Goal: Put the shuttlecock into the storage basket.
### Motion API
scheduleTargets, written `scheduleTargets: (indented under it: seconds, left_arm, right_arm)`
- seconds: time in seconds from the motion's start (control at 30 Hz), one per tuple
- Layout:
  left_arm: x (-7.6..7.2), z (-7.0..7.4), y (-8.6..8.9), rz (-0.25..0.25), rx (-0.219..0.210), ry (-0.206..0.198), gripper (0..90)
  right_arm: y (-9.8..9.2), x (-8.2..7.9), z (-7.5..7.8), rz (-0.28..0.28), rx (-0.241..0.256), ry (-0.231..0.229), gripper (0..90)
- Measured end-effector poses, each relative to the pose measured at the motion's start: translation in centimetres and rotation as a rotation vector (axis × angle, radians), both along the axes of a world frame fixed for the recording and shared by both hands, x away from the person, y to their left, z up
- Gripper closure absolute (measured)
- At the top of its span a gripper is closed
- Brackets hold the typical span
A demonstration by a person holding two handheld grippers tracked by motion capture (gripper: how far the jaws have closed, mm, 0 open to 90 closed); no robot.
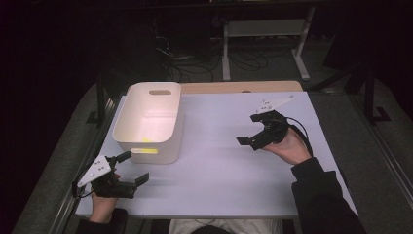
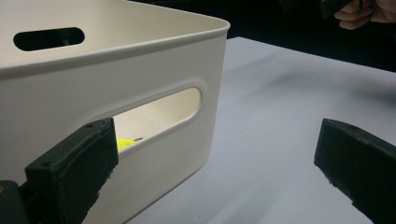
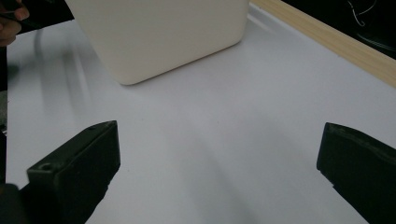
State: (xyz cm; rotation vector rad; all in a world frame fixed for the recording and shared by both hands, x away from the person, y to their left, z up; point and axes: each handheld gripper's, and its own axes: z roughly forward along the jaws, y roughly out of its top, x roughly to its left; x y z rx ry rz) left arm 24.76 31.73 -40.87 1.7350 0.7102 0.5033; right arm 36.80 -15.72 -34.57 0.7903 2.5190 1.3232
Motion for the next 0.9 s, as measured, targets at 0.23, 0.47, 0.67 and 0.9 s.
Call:
scheduleTargets:
  seconds: [0.23, 0.47, 0.67, 0.9]
  left_arm:
    - [0.0, 0.0, 0.0, 0.001, 0.001, 0.0, 0.0]
    - [0.0, 0.0, 0.0, 0.0, 0.003, -0.001, 0.0]
    - [0.0, 0.0, 0.0, 0.0, 0.004, -0.001, 0.0]
    - [0.0, 0.0, 0.0, 0.001, 0.005, -0.001, 0.0]
  right_arm:
    - [-1.1, -0.5, -0.6, -0.018, 0.005, 0.002, 0.0]
    - [-2.1, -1.1, -0.8, -0.036, 0.015, 0.0, 0.0]
    - [-3.0, -1.4, -1.2, -0.052, 0.022, -0.001, 0.0]
    - [-3.7, -1.8, -1.8, -0.064, 0.031, 0.005, 0.0]
